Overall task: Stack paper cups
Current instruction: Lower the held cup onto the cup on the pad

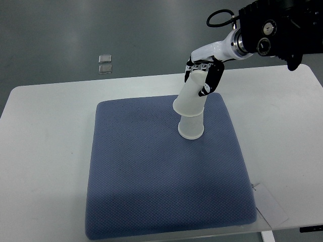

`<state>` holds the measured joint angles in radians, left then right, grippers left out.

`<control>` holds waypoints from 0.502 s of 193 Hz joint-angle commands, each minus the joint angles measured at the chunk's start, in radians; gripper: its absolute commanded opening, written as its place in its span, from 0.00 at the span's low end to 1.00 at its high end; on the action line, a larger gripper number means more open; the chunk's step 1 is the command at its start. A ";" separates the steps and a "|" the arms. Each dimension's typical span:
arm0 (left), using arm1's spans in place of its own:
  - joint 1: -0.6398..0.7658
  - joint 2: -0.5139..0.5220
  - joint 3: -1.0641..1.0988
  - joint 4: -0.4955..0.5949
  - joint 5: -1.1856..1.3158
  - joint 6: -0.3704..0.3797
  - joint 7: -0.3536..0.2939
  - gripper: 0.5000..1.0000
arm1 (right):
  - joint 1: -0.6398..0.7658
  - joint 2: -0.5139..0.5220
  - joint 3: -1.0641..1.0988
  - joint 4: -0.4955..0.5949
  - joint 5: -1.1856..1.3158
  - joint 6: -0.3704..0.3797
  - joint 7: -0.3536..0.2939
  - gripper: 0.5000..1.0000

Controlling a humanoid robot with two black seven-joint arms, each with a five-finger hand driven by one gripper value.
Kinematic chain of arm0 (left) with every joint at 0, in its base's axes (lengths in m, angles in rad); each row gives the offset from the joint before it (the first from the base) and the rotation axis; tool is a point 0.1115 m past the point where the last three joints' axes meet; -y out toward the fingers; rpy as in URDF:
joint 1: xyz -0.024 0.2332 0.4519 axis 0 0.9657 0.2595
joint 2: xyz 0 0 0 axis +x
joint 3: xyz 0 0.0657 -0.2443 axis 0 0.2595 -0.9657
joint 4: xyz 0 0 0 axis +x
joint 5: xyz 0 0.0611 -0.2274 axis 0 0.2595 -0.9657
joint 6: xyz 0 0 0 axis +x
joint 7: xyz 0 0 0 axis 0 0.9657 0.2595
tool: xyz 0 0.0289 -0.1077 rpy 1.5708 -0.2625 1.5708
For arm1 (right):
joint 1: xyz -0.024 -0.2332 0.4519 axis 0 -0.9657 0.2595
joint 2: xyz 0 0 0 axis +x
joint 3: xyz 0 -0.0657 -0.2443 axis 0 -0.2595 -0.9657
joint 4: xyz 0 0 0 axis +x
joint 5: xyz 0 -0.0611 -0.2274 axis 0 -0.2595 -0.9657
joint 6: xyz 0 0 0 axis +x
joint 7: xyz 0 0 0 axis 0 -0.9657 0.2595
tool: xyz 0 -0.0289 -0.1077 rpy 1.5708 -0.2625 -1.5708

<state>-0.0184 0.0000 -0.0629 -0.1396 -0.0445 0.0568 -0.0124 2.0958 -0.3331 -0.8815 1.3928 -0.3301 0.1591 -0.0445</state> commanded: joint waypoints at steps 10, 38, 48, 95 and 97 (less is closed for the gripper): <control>0.000 0.000 0.000 0.000 0.000 0.000 0.000 1.00 | -0.005 0.003 0.001 -0.001 -0.001 -0.003 0.000 0.50; 0.000 0.000 0.000 0.000 0.000 0.000 0.000 1.00 | -0.006 0.005 0.001 -0.003 -0.001 -0.004 0.000 0.50; 0.000 0.000 0.000 0.000 0.000 0.000 0.000 1.00 | -0.006 0.005 0.001 -0.005 -0.001 -0.009 0.000 0.50; 0.000 0.000 0.000 0.000 0.000 0.000 0.000 1.00 | -0.020 0.014 -0.001 -0.012 -0.003 -0.030 0.000 0.50; 0.000 0.000 0.000 0.000 0.000 0.000 0.000 1.00 | -0.020 0.014 -0.001 -0.012 -0.003 -0.030 0.000 0.50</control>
<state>-0.0183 0.0000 -0.0629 -0.1396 -0.0445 0.0568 -0.0124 2.0791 -0.3214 -0.8808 1.3819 -0.3321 0.1356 -0.0445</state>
